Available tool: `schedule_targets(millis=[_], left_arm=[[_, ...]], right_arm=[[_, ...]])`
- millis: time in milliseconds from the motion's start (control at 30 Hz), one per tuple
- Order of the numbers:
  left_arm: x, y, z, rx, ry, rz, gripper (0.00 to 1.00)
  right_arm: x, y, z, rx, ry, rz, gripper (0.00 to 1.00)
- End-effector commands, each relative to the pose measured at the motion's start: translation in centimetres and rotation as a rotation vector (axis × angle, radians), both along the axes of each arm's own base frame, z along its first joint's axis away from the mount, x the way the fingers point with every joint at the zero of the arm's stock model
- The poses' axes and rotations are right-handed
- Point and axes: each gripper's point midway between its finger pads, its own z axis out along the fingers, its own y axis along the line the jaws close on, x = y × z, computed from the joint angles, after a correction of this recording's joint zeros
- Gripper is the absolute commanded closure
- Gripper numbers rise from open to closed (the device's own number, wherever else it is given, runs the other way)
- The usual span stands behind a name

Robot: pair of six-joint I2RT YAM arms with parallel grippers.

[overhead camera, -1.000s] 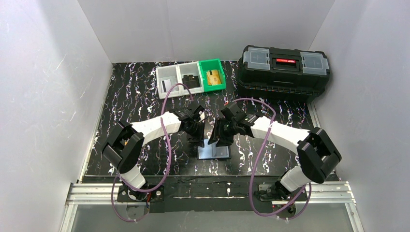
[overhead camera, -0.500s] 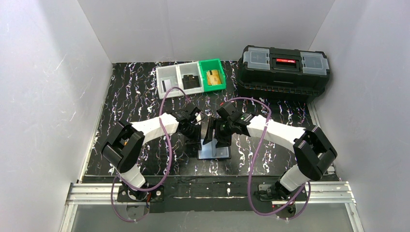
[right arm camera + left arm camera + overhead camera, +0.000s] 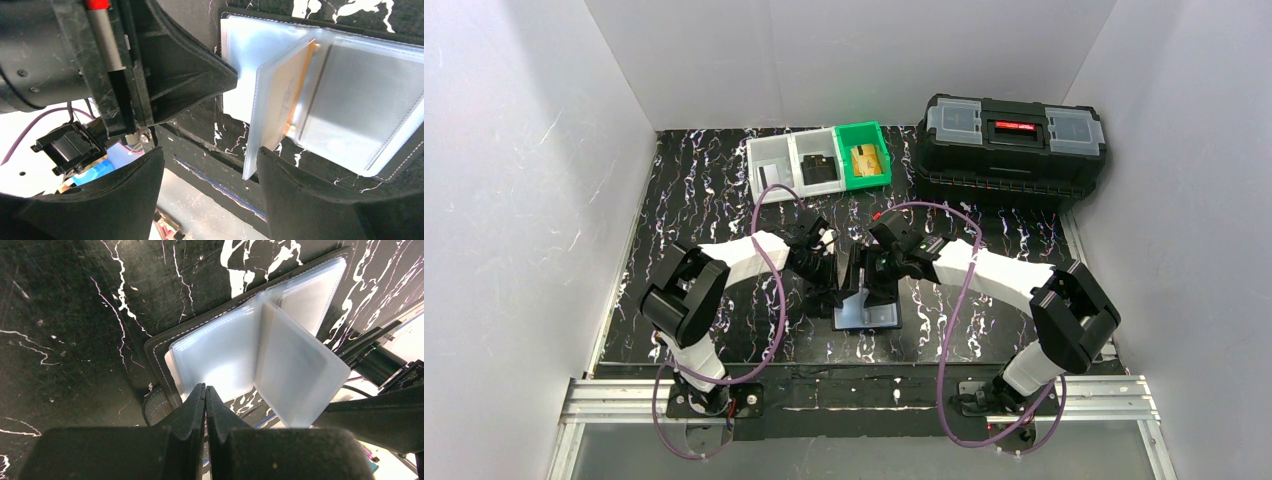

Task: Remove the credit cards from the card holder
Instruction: Remove the credit card from the card holder.

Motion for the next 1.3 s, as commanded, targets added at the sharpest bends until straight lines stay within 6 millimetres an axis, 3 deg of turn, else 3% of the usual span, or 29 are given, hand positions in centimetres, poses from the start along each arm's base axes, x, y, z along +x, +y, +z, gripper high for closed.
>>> schedule_targets(millis=[0,400,567,933,1100,1267], left_arm=[[-0.5,-0.1,-0.1,-0.021,0.038,-0.015,1.0],[-0.7,0.1,-0.9,0.0,0.062,-0.011,1.0],[-0.7,0.4,-0.8,0.014,0.055,-0.008,1.0],[0.2,4.1,3.0,0.151,-0.118,0.011,0.97],[0.3,3.6,4.5,0.112,-0.144,-0.003,0.97],[0.5,1.8,4.4,0.046,-0.121,-0.03,0.98]], right_arm=[[0.2,1.5,1.2,0.053,-0.028,0.042,0.24],[0.0,1.6,0.7,0.015,-0.023,0.074,0.2],[0.1,0.6,0.4,-0.015,-0.039,0.047,0.21],[0.3,-1.5,-1.3,0.043,0.023,-0.026,0.25],[0.4,-1.7,-1.9,0.078,0.059,-0.039,0.31],[0.7,-1.4,-2.5,0.112,0.09,-0.049,0.37]])
